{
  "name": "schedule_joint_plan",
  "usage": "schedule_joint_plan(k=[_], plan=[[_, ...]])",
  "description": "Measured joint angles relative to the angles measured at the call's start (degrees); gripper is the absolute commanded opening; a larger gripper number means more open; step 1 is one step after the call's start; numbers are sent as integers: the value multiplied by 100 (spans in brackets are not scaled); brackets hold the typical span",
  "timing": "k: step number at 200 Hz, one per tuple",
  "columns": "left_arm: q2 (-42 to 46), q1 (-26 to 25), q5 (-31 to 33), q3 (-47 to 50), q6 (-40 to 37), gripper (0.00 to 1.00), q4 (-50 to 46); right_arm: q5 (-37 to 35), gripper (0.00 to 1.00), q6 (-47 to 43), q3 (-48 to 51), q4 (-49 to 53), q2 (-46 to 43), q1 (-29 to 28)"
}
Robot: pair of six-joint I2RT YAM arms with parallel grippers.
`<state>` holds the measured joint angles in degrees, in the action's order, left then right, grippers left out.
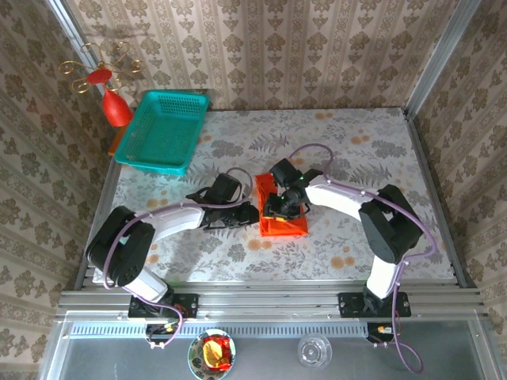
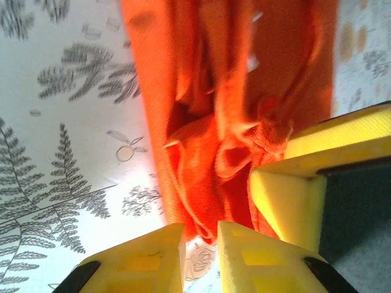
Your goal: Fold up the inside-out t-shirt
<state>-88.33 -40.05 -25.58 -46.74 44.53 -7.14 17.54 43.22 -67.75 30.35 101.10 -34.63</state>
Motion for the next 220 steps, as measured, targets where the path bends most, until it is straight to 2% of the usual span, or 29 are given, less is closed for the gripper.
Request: schedule_joint_plan(k=[25,51,78,134,159,181,220], plan=[[107,-107,57,-496,-177,23,-348,138,41,-258,-68,72,-415,463],[4,-417,26,-1036,-302,24,-579,295,41,-579,-409,175,-337,1067],[-407,-815,-33,-1626,-400,24,-664,595,40,-916,-977,234,299,1482],[-1491,-1172,-168,-2087,-501,24,-793,1233,37,-1231,-2210,260,2009,1499],[-1620,-1099,-92,-1893,-581,23,-881,1167,36,-1241,-2277,326,2240,1556],[-1617,-817,2,-1543,-671,23,-927,1008,36,-1241,-2111,348,2135,1692],[-1617,-59,-11,-1368,-960,22,-1008,684,35,-1196,-898,330,1263,1917]])
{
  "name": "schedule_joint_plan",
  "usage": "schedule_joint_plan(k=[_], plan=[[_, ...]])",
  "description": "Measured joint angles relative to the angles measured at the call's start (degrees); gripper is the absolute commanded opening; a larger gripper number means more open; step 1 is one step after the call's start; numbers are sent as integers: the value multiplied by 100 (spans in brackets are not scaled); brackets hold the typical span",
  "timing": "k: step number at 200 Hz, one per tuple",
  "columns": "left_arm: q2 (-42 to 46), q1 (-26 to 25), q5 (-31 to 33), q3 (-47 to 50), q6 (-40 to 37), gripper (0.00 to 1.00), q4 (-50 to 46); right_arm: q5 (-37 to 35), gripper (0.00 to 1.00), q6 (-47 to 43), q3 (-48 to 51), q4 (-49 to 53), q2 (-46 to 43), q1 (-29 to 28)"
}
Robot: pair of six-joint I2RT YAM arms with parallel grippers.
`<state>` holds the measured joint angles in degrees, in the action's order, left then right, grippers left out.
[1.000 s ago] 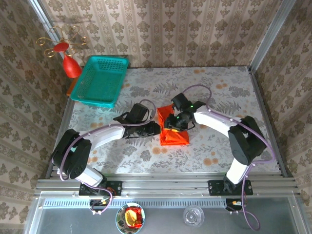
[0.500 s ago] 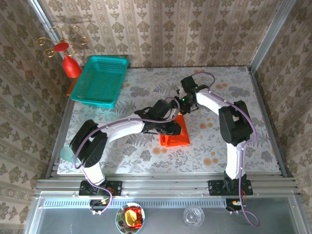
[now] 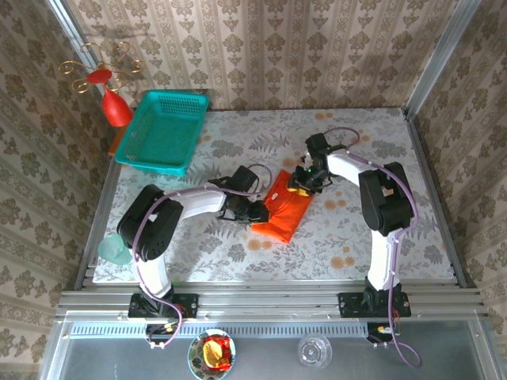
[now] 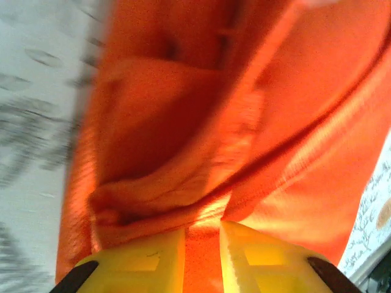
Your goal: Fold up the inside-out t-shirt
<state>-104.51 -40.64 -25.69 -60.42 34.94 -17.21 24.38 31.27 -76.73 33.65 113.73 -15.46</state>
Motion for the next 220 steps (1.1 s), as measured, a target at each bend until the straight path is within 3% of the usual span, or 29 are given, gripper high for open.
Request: schedule_joint_plan(k=[55,84,106,137,165,220], plan=[[-190,638,140,-590,-723,23,-608,31,35,474,2063,-133,-1574,-363],[-264,750,236,-1126,-1086,26,-911,103,36,586,2240,-96,-2072,-581],[-170,748,262,-1318,-1248,28,-960,-411,38,402,1923,275,-2378,-501],[203,748,267,-1257,-1296,29,-1005,-1211,46,-61,1305,713,-2295,-411],[553,769,264,-955,-1290,29,-931,-1419,54,-369,1185,922,-1902,-380],[673,774,264,-389,-1226,29,-841,-1311,49,-474,1355,822,-1165,-380]])
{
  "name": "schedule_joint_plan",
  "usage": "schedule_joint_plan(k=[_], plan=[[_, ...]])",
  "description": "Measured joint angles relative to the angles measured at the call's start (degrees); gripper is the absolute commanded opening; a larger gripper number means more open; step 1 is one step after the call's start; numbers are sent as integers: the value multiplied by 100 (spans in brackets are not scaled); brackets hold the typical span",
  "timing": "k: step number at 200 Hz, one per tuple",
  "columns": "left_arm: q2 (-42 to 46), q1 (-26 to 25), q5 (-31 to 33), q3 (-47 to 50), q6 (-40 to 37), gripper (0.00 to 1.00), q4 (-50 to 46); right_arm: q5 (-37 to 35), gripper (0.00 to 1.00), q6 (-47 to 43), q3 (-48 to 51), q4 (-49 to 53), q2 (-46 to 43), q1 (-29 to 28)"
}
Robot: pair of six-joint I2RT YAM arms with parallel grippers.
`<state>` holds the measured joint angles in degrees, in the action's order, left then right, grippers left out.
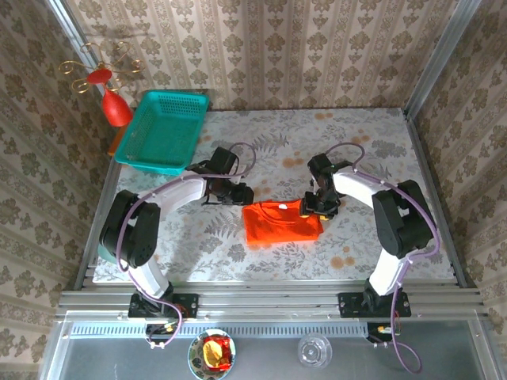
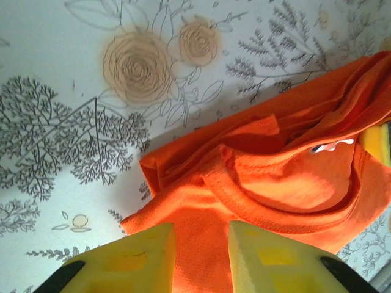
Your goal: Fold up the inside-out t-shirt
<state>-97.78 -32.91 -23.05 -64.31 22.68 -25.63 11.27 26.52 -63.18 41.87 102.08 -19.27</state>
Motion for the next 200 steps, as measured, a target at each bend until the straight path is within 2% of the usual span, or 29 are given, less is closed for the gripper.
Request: schedule_joint_plan(k=[16,55,70,116,168,200], plan=[[37,2,0,72,7,29,31,31,42,-2,9,-57,70,2],[184,92,0,177,22,29,79,90,9,35,-7,-131,92,57],[234,160,-2,234,22,29,122,79,5,9,-87,-96,98,116],[433,529,-2,516,17,29,197,-391,3,-293,-1180,87,782,682],[894,1294,-7,1178,11,29,212,-1056,4,-999,-3091,365,1974,1720],[1349,1550,0,1414,-9,30,157,-1727,5,-1532,-4496,708,2653,2304]])
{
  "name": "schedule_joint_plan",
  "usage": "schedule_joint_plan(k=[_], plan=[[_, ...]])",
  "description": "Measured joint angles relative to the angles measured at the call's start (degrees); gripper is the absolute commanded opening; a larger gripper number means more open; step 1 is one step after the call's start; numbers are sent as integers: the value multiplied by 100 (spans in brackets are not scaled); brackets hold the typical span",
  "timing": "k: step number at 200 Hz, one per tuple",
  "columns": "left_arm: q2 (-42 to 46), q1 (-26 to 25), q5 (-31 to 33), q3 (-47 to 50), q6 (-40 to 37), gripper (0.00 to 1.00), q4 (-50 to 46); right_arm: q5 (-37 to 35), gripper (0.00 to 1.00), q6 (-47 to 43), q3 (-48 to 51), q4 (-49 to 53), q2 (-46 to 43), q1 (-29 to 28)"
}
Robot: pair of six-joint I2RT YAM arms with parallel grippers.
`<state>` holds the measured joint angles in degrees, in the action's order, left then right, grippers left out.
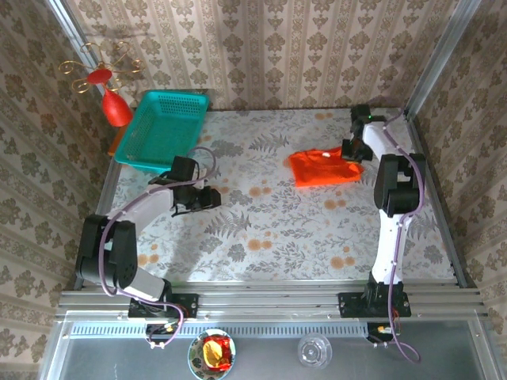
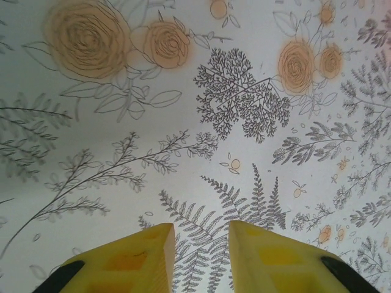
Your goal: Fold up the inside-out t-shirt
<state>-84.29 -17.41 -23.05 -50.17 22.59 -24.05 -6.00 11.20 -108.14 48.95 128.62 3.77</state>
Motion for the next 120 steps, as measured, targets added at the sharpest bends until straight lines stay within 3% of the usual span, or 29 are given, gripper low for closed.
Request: schedule_joint_plan(k=[66,120], plan=[[955,485,166,249,-46,30,-350,-826,5,-776,-3303,315,1784,916],[1775,850,540,258,-199,33,-1023,-1132,7,-1047,-3882,92,2308,1296]])
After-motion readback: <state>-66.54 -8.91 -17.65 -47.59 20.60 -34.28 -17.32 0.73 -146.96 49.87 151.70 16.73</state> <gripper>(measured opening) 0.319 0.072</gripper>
